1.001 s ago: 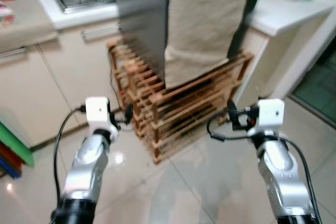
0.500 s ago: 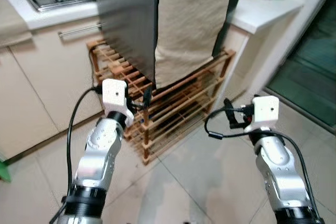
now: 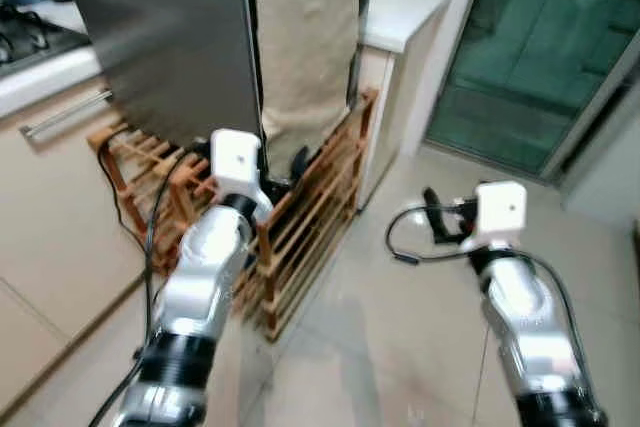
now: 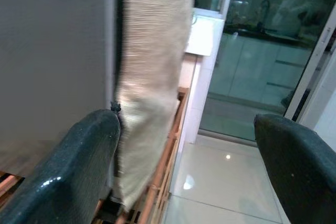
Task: Restocking fridge
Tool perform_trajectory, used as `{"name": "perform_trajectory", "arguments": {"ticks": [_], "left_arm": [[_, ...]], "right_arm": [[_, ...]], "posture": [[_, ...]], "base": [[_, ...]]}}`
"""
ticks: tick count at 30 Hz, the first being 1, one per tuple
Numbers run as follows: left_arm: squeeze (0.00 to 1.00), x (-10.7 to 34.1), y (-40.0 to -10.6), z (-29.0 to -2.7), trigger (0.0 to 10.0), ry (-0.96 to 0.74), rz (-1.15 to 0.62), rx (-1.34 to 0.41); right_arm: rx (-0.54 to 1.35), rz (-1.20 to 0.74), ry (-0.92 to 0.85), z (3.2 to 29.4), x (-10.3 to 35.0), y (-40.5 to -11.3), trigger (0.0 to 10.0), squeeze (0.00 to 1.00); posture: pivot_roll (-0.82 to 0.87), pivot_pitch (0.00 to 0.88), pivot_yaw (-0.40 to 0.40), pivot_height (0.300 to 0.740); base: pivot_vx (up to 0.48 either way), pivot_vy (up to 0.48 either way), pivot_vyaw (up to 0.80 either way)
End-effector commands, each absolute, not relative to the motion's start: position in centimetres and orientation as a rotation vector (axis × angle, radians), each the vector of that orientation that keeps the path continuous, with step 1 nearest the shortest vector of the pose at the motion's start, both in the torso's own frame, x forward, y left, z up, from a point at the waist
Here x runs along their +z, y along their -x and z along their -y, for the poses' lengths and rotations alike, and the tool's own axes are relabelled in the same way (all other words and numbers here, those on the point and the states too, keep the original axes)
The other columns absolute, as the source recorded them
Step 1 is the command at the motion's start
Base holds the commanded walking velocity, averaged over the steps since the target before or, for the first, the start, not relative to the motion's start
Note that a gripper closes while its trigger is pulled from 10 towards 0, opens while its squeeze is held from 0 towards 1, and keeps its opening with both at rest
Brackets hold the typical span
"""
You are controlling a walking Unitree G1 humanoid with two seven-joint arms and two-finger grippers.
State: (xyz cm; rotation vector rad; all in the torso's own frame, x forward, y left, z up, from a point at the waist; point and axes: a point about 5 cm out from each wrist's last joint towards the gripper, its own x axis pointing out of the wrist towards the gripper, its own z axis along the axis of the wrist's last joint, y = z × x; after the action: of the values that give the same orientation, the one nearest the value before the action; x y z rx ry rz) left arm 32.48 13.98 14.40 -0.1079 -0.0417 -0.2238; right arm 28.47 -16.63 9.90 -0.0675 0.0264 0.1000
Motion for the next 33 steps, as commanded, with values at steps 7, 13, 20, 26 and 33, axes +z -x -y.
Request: {"name": "perform_trajectory", "arguments": {"ticks": [7, 13, 20, 26, 33], "left_arm": [[0.00, 15.7, -33.1, -11.9, 10.0, 0.102, 0.073, -0.299], [0.00, 16.7, -33.8, -12.2, 10.0, 0.105, 0.114, -0.266], [0.00, 17.5, -34.4, -10.5, 10.0, 0.103, 0.126, -0.310], [0.00, 18.5, -36.1, -8.3, 10.0, 0.098, 0.099, -0.364], [0.00, 16.4, -33.3, -14.3, 10.0, -0.028, 0.148, -0.307]], "right_arm": [[0.041, 0.020, 0.089, 18.0, 10.7, -28.3, 10.0, 0.24], [0.032, 0.031, 0.087, 18.1, 10.9, -28.4, 10.0, 0.24], [0.025, 0.043, 0.083, 18.0, 11.1, -28.6, 10.0, 0.24], [0.022, 0.044, 0.085, 18.1, 11.1, -28.4, 10.0, 0.24], [-0.054, 0.156, 0.086, 19.3, 13.5, -26.2, 10.0, 0.24]], "posture": [[-0.16, 0.000, 0.050, 0.740], [-0.16, 0.000, 0.058, 0.740], [-0.16, 0.000, 0.061, 0.740], [-0.17, 0.000, 0.070, 0.740], [-0.20, 0.000, 0.122, 0.740]], "base": [[0.000, 0.376, -0.17], [0.000, 0.000, 0.00], [0.000, 0.000, 0.00], [0.000, 0.000, 0.00], [0.000, 0.000, 0.00]]}}
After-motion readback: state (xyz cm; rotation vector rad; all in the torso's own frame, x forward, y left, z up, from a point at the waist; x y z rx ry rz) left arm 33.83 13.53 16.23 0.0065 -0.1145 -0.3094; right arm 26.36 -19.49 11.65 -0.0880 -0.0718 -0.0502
